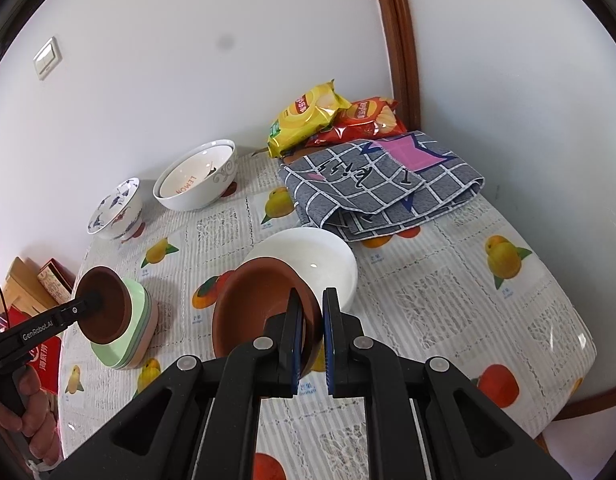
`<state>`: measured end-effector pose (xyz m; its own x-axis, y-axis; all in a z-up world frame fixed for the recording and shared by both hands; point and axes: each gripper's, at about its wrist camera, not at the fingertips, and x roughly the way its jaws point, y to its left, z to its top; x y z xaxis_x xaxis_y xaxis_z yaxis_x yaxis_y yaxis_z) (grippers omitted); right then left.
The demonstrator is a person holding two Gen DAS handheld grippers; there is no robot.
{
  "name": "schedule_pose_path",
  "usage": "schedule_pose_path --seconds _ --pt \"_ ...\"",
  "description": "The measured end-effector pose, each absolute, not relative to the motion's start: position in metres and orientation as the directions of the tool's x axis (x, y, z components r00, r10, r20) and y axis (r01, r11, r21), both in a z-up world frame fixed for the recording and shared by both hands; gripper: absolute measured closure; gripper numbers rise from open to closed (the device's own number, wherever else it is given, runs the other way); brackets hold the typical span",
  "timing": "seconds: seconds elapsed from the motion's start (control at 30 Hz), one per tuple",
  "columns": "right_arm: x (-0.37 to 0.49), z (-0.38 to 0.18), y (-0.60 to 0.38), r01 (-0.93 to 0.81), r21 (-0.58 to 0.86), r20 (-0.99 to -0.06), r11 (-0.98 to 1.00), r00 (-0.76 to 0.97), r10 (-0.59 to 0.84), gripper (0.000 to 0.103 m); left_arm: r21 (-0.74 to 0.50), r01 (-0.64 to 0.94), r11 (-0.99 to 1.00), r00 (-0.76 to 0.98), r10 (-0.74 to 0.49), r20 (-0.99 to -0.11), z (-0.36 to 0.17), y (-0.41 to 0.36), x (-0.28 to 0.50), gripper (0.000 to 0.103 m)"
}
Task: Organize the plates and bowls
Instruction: 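Carry the right gripper's terracotta bowl over the small white bowl while the left gripper holds its bowl, then lower the terracotta bowl into the white bowl and open the right gripper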
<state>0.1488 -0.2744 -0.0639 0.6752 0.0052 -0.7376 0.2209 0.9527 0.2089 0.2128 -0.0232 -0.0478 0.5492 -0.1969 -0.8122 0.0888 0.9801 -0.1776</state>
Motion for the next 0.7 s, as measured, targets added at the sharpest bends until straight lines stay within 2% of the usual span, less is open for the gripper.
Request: schedule_pose_path --seconds 0.7 --pt "0.222 -0.114 -0.274 0.215 0.156 -0.808 0.964 0.589 -0.001 0.094 -0.173 0.055 0.983 0.502 -0.177 -0.847 -0.079 -0.024 0.255 0.095"
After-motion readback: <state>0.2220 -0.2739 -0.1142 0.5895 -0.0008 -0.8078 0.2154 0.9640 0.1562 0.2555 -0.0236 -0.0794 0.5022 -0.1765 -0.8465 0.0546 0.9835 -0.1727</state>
